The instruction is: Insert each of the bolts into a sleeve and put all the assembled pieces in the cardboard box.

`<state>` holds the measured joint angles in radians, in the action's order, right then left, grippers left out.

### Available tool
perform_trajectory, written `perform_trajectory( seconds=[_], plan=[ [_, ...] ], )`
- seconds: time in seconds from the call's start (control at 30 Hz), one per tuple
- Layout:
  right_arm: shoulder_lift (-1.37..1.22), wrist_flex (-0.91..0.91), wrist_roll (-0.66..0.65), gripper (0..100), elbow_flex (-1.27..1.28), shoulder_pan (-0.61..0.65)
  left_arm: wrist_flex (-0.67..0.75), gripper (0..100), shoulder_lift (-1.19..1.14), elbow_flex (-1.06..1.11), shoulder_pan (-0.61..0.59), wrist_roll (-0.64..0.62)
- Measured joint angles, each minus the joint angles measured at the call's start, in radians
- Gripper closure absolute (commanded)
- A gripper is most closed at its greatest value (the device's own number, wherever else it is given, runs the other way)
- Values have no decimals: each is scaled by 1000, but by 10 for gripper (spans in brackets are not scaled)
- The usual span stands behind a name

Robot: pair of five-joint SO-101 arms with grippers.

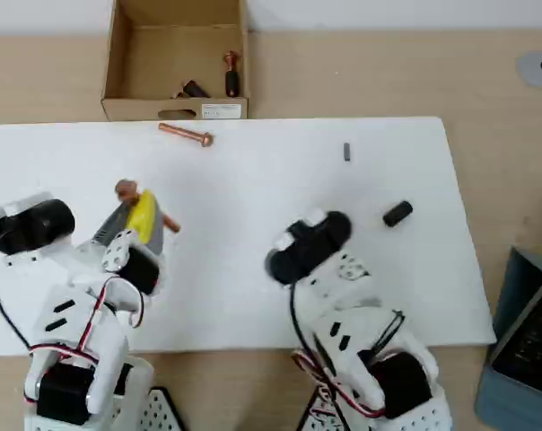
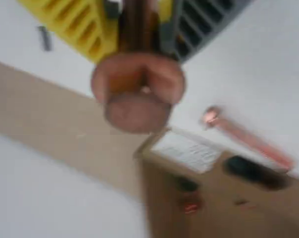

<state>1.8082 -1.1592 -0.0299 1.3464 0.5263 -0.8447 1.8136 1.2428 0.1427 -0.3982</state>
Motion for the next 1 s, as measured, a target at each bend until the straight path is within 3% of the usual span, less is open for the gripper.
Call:
perform_trajectory(
  seconds=[0.23, 0.53, 1.0],
  plan=[
    [0, 66, 0, 989, 57, 127, 21, 998, 0, -18, 132, -81],
    [0, 175, 0, 989, 84, 224, 21, 998, 0, -55, 206, -100],
    [0, 209, -2, 989, 84, 230, 26, 998, 0, -40, 273, -100]
  ],
)
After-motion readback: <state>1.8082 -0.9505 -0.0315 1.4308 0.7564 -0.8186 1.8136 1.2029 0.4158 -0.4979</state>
